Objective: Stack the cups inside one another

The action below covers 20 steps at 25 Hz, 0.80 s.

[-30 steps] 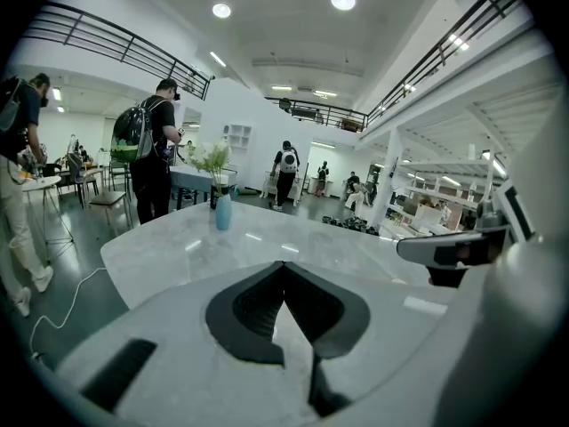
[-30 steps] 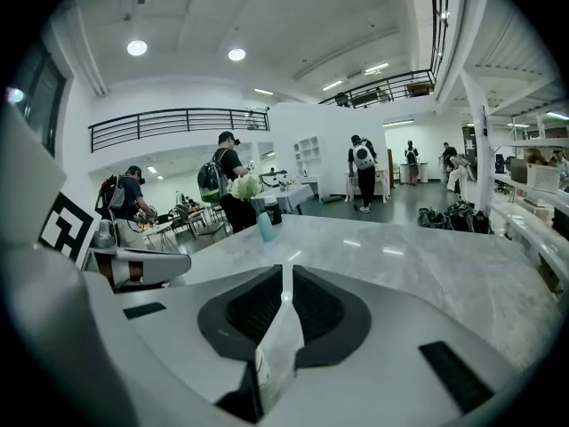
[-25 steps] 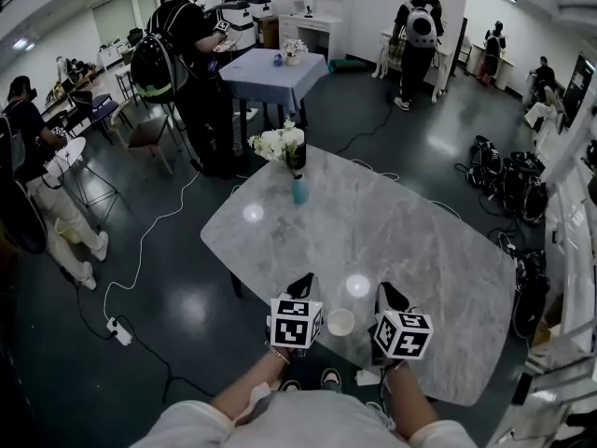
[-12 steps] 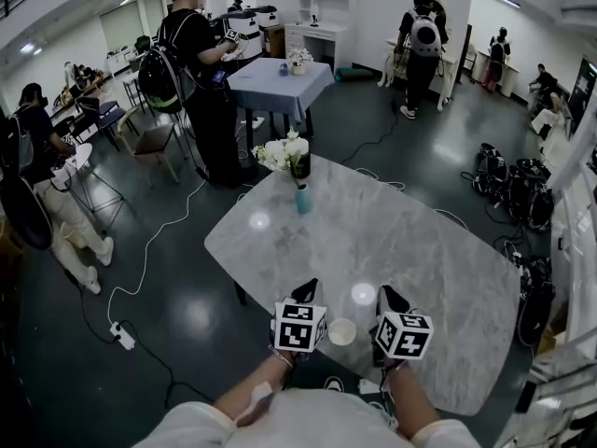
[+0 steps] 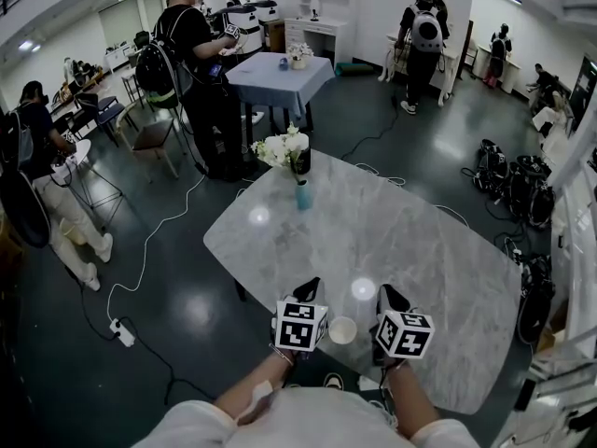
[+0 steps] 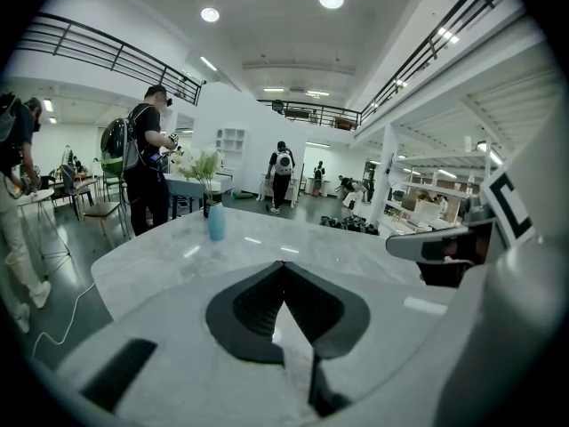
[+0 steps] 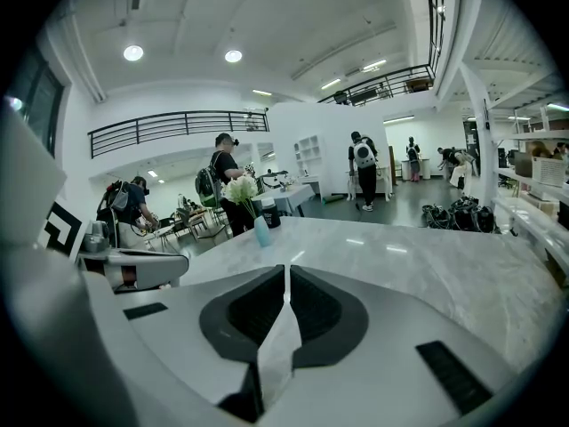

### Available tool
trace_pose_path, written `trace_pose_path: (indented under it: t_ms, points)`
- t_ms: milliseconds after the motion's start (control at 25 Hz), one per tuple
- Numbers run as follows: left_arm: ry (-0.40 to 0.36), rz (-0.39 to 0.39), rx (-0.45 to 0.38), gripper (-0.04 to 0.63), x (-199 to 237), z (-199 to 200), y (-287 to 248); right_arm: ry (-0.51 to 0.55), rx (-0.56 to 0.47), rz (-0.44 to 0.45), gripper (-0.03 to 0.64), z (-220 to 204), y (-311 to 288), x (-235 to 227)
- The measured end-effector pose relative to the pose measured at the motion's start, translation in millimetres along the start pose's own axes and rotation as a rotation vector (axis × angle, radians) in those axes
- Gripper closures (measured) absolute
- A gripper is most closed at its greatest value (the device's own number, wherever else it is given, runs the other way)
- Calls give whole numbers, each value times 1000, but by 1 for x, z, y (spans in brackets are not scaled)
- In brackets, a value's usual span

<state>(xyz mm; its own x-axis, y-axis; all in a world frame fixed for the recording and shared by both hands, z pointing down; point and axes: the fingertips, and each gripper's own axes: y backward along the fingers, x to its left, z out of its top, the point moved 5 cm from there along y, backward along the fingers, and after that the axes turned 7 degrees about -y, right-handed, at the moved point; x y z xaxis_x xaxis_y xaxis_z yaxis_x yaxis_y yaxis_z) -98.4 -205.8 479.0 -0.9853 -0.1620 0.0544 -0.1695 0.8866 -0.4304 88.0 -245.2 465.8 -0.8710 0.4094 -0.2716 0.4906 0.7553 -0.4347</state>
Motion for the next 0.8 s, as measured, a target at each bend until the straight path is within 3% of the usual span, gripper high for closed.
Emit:
trace_pose_path:
  t_ms: [520, 800]
  points:
    - [4, -6, 18, 600, -2, -9, 6, -5, 17, -11, 594, -10, 8, 3]
    - [-16, -50, 21, 600, -12, -10, 10, -23, 14, -48, 594, -18, 24, 0]
